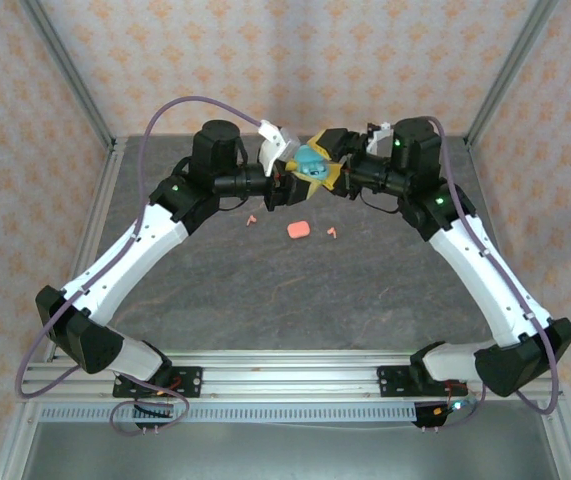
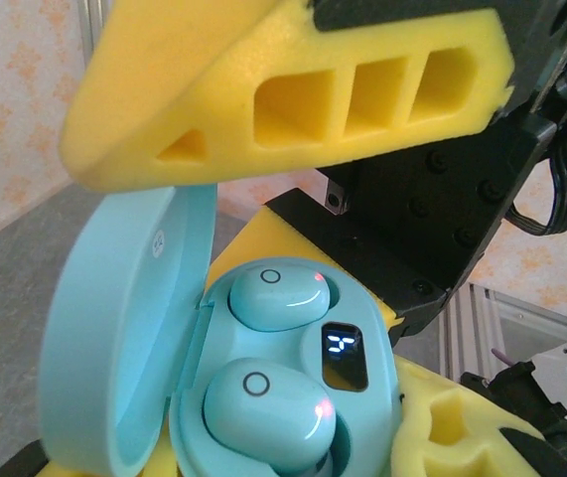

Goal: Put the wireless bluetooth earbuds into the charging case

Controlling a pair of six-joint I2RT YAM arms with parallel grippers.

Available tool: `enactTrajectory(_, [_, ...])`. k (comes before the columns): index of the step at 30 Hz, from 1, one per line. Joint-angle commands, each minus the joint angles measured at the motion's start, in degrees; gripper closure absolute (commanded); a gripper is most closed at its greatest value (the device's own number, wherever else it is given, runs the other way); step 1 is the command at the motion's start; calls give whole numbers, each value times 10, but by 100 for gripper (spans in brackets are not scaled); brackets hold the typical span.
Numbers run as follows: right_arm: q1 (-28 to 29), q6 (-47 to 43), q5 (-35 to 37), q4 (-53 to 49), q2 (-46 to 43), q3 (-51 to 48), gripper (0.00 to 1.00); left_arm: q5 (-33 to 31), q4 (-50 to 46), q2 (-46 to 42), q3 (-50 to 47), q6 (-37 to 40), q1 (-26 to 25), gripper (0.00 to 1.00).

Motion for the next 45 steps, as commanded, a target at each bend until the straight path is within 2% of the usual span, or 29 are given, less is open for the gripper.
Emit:
enactTrajectory(1, [1, -21, -33, -43, -28, -5, 39, -15, 18, 9, 16, 9, 4, 74])
enactTrajectory(12, [1, -37, -33, -73, -47, -5, 36, -11, 30, 14, 15, 1, 4, 74])
enactTrajectory(25, [0, -23, -18, -56, -33, -14, 37, 14, 31, 10, 12, -6, 4, 74])
enactTrajectory(39, [0, -6, -21, -19, -31, -23, 67, 50, 9, 15, 26, -1, 4, 74])
enactTrajectory(45, [1, -1, -22, -2, -29, -27, 78, 66, 1, 15, 31, 2, 5, 71])
